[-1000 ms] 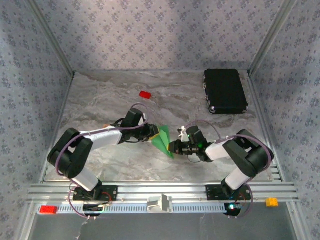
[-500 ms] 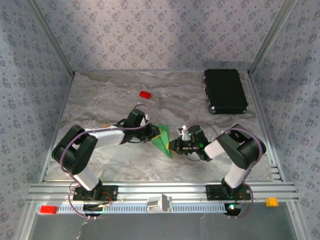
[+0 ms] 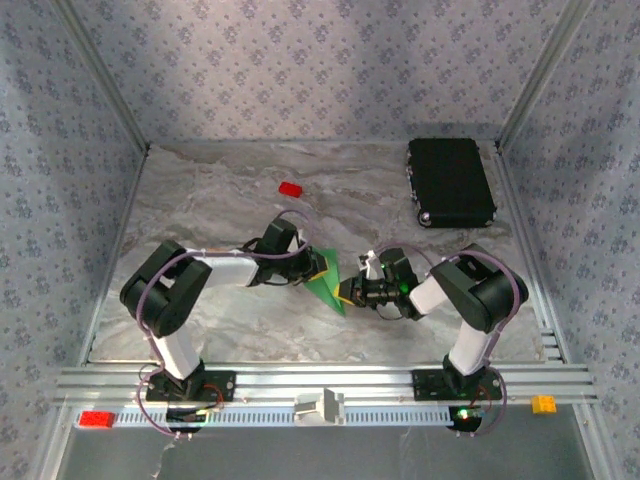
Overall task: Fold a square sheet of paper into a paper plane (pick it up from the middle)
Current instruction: Fourth fold the wing at the center of the table.
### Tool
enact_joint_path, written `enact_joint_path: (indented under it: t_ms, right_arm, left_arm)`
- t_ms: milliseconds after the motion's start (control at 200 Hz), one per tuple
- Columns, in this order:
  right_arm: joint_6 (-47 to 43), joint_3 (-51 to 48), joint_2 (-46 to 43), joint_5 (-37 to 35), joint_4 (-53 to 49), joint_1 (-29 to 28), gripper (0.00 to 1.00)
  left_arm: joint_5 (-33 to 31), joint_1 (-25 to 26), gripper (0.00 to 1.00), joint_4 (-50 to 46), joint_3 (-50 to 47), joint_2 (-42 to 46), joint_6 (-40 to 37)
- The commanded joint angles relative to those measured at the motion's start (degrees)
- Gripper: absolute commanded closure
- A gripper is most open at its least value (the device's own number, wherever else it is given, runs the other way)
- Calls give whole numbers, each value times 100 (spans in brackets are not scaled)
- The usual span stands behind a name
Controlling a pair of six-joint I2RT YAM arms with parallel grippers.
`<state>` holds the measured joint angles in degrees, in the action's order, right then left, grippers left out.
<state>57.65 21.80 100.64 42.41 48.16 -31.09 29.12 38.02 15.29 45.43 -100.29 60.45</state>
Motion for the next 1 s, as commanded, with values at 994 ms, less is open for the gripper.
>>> enact_joint_path:
  t_ms: [994]
  right_arm:
    - [-26,210,131,-48,-925,182,92]
  left_arm:
    - [-18,26,84,-49,570,-794,-312]
